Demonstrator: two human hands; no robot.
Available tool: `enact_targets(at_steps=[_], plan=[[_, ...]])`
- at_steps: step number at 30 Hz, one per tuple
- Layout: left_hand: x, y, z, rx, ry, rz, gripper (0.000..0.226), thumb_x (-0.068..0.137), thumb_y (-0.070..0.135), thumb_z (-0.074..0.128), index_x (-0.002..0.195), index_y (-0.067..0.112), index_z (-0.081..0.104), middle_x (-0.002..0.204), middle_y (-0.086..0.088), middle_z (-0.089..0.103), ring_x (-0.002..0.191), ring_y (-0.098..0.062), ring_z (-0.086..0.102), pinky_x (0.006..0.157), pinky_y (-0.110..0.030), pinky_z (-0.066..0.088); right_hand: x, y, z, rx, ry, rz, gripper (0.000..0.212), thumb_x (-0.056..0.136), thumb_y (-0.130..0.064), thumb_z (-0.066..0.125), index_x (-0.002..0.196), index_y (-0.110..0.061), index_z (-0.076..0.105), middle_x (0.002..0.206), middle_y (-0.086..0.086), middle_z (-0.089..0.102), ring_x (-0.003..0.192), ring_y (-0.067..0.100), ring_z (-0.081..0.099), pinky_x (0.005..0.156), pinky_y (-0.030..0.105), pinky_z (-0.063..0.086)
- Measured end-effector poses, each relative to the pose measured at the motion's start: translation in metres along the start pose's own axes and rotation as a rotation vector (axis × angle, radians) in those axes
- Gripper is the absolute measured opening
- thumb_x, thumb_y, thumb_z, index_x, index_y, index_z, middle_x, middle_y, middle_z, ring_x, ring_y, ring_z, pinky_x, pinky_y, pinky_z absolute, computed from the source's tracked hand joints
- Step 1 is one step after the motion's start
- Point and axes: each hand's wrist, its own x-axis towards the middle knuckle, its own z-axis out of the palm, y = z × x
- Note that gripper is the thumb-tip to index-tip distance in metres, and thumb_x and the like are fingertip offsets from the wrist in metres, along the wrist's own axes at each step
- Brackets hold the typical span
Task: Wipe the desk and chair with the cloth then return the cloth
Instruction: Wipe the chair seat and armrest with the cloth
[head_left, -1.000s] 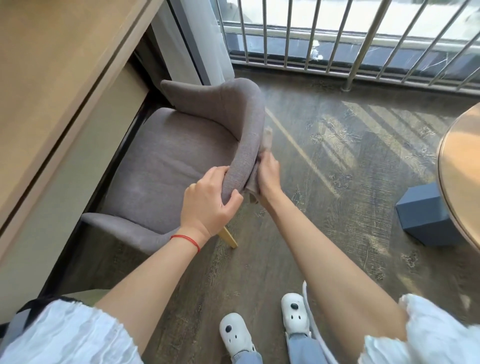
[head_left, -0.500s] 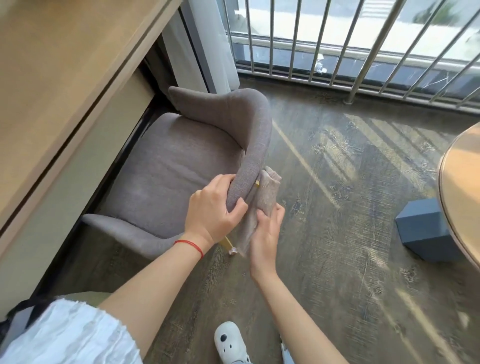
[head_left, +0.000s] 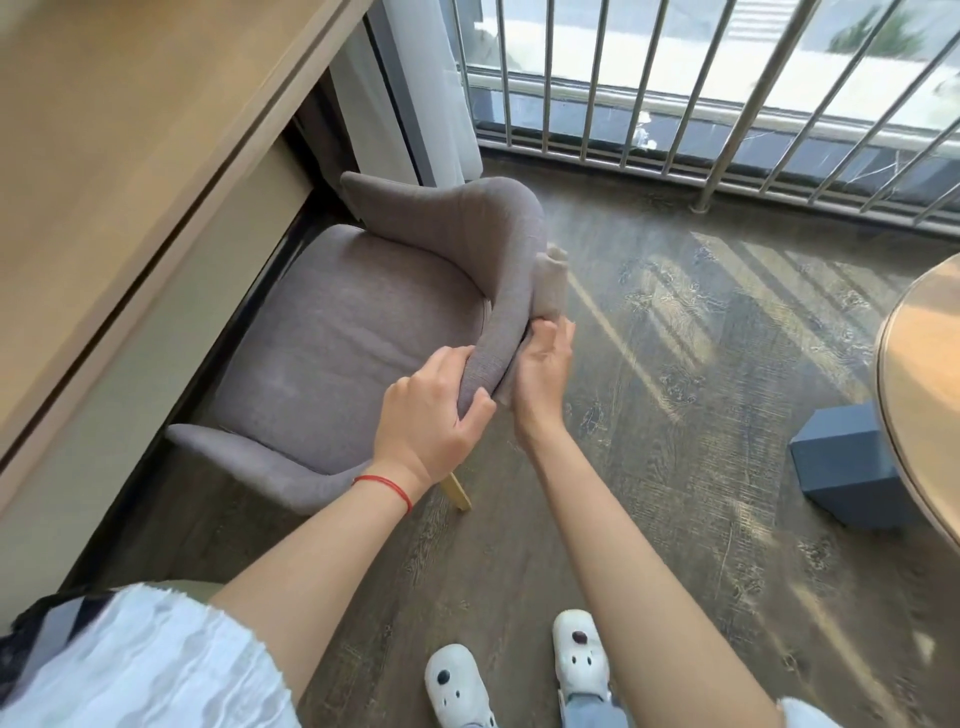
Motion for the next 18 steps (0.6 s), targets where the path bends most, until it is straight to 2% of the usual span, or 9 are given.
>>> enact_targets(at_steps=[2,5,7,8,10,12,15,17,18], plan=[[-0.001,0.001,0.001,-0.009,0.013,0.003,0.070,0.075,0.047,0.023,0.123,0.006,0.054,0.112,-0.010,0.064,0.088,-0.034,0.063,0.070,-0.041,0.051,0.018,0.010,-0.010,-0.124,-0.049,0.145,0.032,0.098,-0.012,0.029,0.096,0.005,0.055,0.107,0.019,0.047,0.106,0.030,0.049,0.099,0.041,0.039],[-0.002,-0.001,0.002,-0.021,0.020,0.010,0.068,0.076,0.046,0.024,0.122,0.007,0.054,0.111,-0.009,0.065,0.086,-0.033,0.064,0.069,-0.042,0.052,0.002,0.004,-0.013,-0.040,0.002,-0.112,0.030,0.095,-0.017,0.033,0.110,-0.007,0.057,0.103,0.007,0.038,0.092,0.009,0.047,0.088,0.023,0.039],[0.000,-0.002,0.003,-0.029,0.039,0.013,0.066,0.076,0.045,0.025,0.121,0.007,0.055,0.109,-0.009,0.065,0.085,-0.033,0.064,0.067,-0.041,0.052,0.001,0.003,0.000,-0.001,-0.008,-0.203,0.038,0.093,-0.021,0.033,0.125,-0.019,0.053,0.107,0.007,0.037,0.097,0.010,0.046,0.092,0.021,0.040],[0.000,-0.002,0.003,-0.029,0.045,0.014,0.066,0.076,0.045,0.025,0.121,0.007,0.055,0.110,-0.009,0.065,0.085,-0.033,0.064,0.067,-0.040,0.052,0.010,0.005,0.004,-0.007,-0.005,-0.135,0.037,0.093,-0.023,0.031,0.121,-0.015,0.055,0.110,0.011,0.041,0.099,0.016,0.048,0.097,0.028,0.041],[-0.001,-0.003,0.004,-0.030,0.046,0.018,0.067,0.076,0.045,0.025,0.121,0.006,0.055,0.111,-0.009,0.065,0.085,-0.032,0.064,0.068,-0.039,0.052,0.034,0.002,0.000,-0.065,-0.074,0.158,0.031,0.096,-0.022,0.030,0.101,-0.007,0.056,0.116,0.021,0.052,0.101,0.027,0.053,0.100,0.040,0.043],[-0.002,-0.003,0.004,-0.040,0.040,0.014,0.067,0.076,0.046,0.025,0.121,0.007,0.055,0.113,-0.009,0.065,0.086,-0.031,0.064,0.070,-0.040,0.053,0.043,-0.004,-0.019,-0.121,-0.185,0.340,0.031,0.098,-0.019,0.031,0.098,-0.002,0.058,0.111,0.021,0.059,0.097,0.026,0.056,0.090,0.036,0.048],[-0.003,-0.005,0.004,-0.064,0.023,-0.020,0.070,0.075,0.049,0.024,0.121,0.008,0.055,0.115,-0.009,0.065,0.089,-0.032,0.065,0.074,-0.041,0.053,0.023,-0.034,-0.049,-0.057,-0.118,0.186,0.029,0.094,-0.015,0.036,0.076,-0.018,0.058,0.076,0.001,0.052,0.070,0.013,0.048,0.062,0.024,0.042],[-0.004,-0.002,0.002,-0.065,-0.002,-0.059,0.069,0.075,0.050,0.023,0.123,0.011,0.054,0.116,-0.006,0.064,0.091,-0.032,0.063,0.076,-0.039,0.050,-0.003,-0.060,-0.063,-0.011,-0.083,0.067,0.038,0.092,-0.016,0.039,0.065,-0.035,0.058,0.069,-0.014,0.052,0.066,0.005,0.049,0.069,0.029,0.043],[-0.005,0.000,0.001,-0.062,-0.029,-0.092,0.066,0.077,0.049,0.024,0.125,0.014,0.052,0.116,-0.005,0.063,0.093,-0.032,0.062,0.078,-0.038,0.047,-0.018,-0.076,-0.067,0.006,-0.087,0.011,0.038,0.091,-0.017,0.041,0.069,-0.040,0.060,0.073,-0.019,0.056,0.072,0.001,0.053,0.077,0.034,0.045]])
